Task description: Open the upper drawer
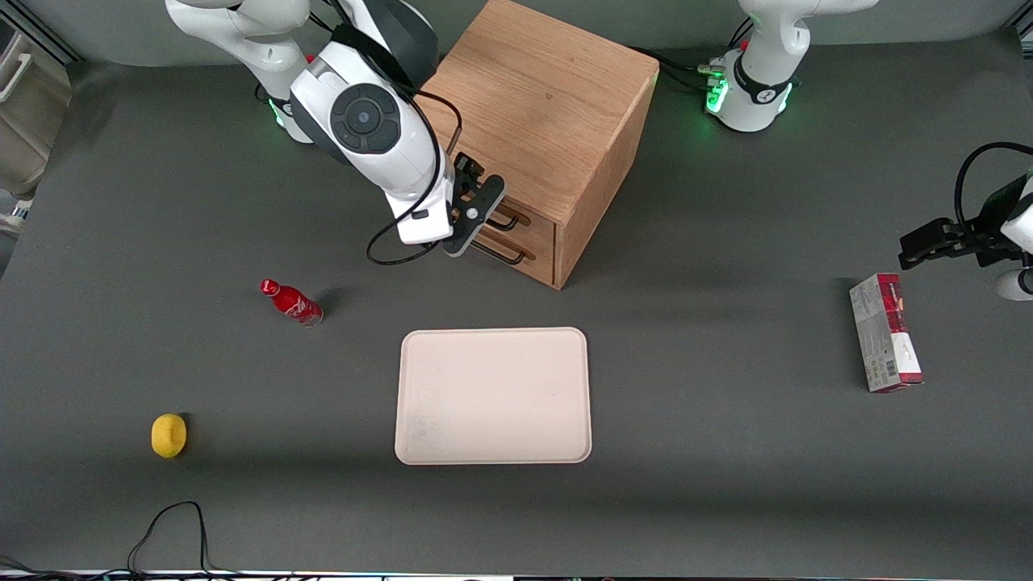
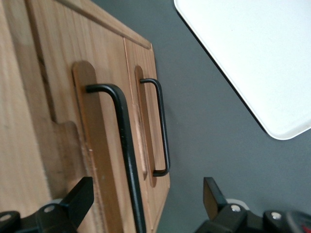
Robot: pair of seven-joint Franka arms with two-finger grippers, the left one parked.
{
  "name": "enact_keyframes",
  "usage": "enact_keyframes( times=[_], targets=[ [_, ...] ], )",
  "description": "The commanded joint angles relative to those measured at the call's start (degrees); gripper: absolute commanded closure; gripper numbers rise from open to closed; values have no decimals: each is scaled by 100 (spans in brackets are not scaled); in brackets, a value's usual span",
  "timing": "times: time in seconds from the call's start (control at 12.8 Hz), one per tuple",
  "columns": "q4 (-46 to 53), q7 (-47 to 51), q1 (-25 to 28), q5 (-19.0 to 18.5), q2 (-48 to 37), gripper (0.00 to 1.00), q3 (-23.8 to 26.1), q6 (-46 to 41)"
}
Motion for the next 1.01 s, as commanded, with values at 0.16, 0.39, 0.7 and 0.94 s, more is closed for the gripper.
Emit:
enact_keyframes(
  times=[0.16,0.39,0.7,0.94],
  targets=[
    [-440,-284,-45,-246,-64,0,-4,525],
    [-607,-293,-46,-282,-2,0,-21,798],
    [-607,-284,-54,-598,278,0,-30,1018],
    [-581,-293,-63,-678,306,0,-30,1062]
  ],
)
